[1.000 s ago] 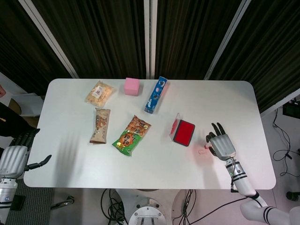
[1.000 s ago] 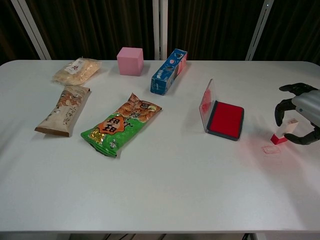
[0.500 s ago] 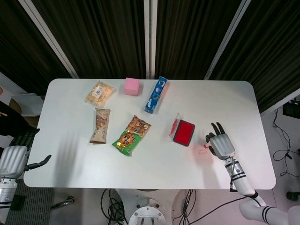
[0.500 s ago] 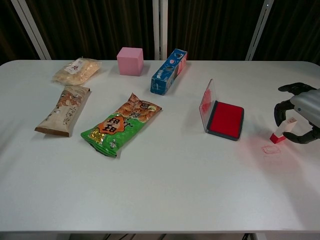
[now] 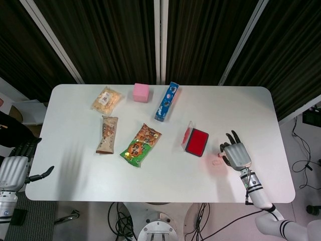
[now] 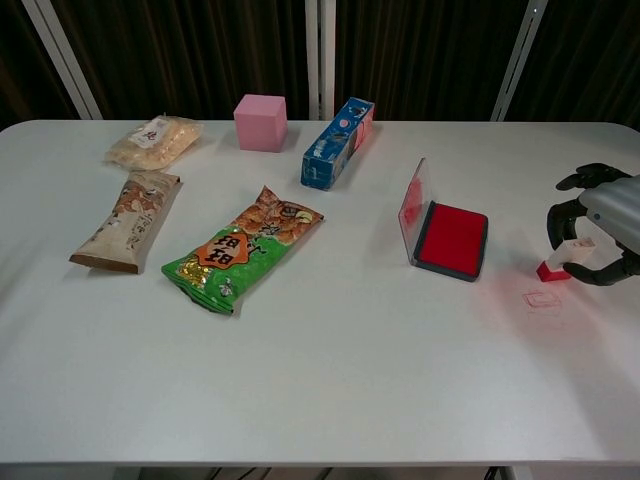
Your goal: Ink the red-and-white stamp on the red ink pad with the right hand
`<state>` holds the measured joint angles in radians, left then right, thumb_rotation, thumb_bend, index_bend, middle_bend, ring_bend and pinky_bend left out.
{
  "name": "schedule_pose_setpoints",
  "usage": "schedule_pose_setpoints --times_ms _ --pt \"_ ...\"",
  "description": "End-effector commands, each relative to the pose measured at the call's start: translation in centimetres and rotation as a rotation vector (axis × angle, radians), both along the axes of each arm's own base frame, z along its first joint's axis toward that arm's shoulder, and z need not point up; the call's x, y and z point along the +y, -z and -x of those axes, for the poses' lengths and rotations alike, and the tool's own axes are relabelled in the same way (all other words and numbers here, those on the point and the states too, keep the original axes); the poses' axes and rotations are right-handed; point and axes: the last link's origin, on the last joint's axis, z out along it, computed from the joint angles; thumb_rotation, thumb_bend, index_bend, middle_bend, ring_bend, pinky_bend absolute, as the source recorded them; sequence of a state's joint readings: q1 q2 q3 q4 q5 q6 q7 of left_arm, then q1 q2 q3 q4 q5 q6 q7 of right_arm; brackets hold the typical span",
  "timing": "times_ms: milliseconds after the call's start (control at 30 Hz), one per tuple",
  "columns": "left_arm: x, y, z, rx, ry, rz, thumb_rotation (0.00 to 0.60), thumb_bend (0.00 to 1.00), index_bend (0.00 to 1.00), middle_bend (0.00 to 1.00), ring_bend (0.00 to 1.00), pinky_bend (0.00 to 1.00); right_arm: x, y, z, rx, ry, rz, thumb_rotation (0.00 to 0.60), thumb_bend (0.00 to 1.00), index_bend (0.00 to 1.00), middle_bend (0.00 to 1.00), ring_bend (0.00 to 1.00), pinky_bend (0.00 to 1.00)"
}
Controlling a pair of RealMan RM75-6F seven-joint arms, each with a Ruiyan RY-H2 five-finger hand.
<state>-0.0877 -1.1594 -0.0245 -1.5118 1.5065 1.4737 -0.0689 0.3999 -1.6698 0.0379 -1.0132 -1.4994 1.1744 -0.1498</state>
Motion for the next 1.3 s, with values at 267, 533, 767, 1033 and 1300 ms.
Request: schedule_pose_setpoints --times_ms 267,533,767,1033,1300 --pt "0.0 0.0 -0.1 0.0 0.003 -0.001 0.289 0.17 0.11 0.12 0.12 0.21 -0.4 -1.2 -0.5 -0.039 -0.009 0.032 0.6 0.3 0.62 0.54 0.16 0.0" --pt "0.1 -0.1 -0.2 0.001 0.005 0.0 0.288 0.17 0.11 0.12 0.12 0.21 -2.4 -3.2 -2.8 -0.081 -0.059 0.052 0.6 0.32 0.64 0.54 0.42 0.55" --pt "0.1 0.0 0.0 -0.002 -0.004 0.003 0.29 0.17 0.11 0.12 0.12 0.21 -3.6 -2.3 -5.5 -0.058 -0.098 -0.044 0.6 0.34 0.64 0.54 0.67 0.9" --pt "0.1 -0.2 0.4 -0.002 -0.011 -0.001 0.291 0.17 0.11 0.12 0.12 0.21 -5.0 -0.3 -7.6 -0.039 -0.085 -0.104 0.6 0.34 0.65 0.55 0.69 0.92" --pt "0.2 -0.1 0.9 -0.01 -0.023 -0.002 0.291 0.17 0.11 0.12 0.12 0.21 -6.1 1.4 -9.2 -0.015 -0.081 -0.141 0.6 0.34 0.66 0.56 0.69 0.92"
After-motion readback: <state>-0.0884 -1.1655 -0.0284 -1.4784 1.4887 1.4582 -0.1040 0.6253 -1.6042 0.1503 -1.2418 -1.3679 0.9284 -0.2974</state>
